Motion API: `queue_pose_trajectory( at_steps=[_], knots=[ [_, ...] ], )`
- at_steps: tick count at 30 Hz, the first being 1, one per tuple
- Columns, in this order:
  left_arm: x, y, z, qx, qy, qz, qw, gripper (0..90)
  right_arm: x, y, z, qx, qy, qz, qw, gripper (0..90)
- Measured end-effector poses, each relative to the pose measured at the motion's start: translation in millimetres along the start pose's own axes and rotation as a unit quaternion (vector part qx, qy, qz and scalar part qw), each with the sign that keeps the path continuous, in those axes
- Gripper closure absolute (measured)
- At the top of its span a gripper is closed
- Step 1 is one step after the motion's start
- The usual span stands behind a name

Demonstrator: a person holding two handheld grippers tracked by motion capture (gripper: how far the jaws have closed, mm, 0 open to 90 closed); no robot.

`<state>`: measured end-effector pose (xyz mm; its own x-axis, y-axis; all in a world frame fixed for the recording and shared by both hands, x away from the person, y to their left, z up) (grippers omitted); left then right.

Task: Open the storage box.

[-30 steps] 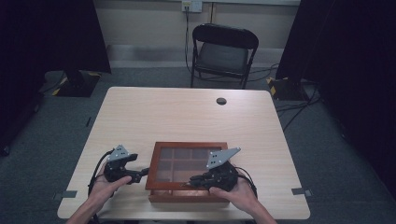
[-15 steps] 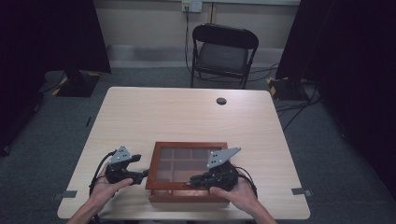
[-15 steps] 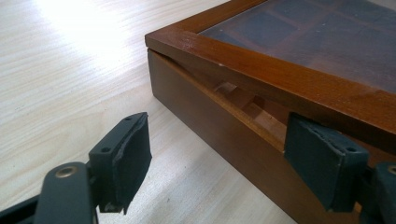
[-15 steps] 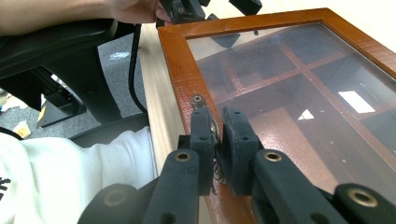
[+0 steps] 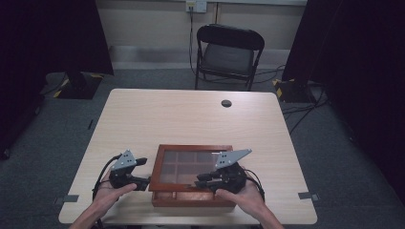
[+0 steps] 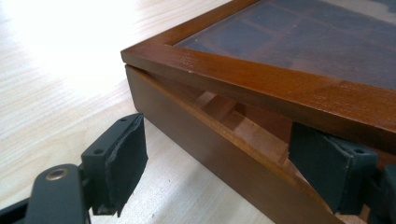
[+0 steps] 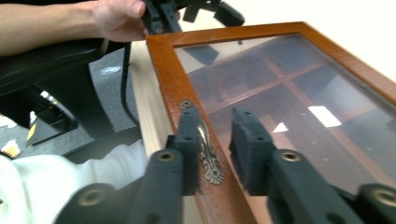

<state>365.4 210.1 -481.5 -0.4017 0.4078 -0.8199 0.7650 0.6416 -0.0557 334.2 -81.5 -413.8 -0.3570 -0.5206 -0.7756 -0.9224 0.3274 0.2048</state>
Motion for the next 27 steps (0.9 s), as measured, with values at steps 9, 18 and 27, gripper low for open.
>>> queue_pose_trajectory(
  at_steps=[9, 18, 27],
  knots=[
    [-3.2, 0.1, -2.9, 0.002, -0.014, -0.011, 0.9998, 20.2, 4.7, -6.5, -12.1, 0.028, -0.020, 0.020, 0.9992, 54.0],
    [-9.9, 2.8, -3.6, 0.010, -0.025, -0.028, 0.9992, 19.2, 8.1, -11.1, -20.5, 0.046, -0.039, 0.030, 0.9977, 32.6],
    [-20.8, 0.0, -5.2, 0.007, -0.029, -0.015, 0.9994, 22.0, 5.6, -12.5, -29.5, 0.060, -0.050, 0.022, 0.9967, 26.2]
  ],
)
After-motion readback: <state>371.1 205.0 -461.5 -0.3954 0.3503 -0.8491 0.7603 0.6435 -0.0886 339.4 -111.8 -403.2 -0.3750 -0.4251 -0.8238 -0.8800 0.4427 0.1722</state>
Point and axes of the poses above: each handheld gripper's, and its own axes: z roughly forward along the jaws, x roughly out of its underside, y roughly to its left, the point moved 4 cm from there along z, roughly forward along the jaws, and after that the axes turned 3 degrees about y, right-handed, at the moved point
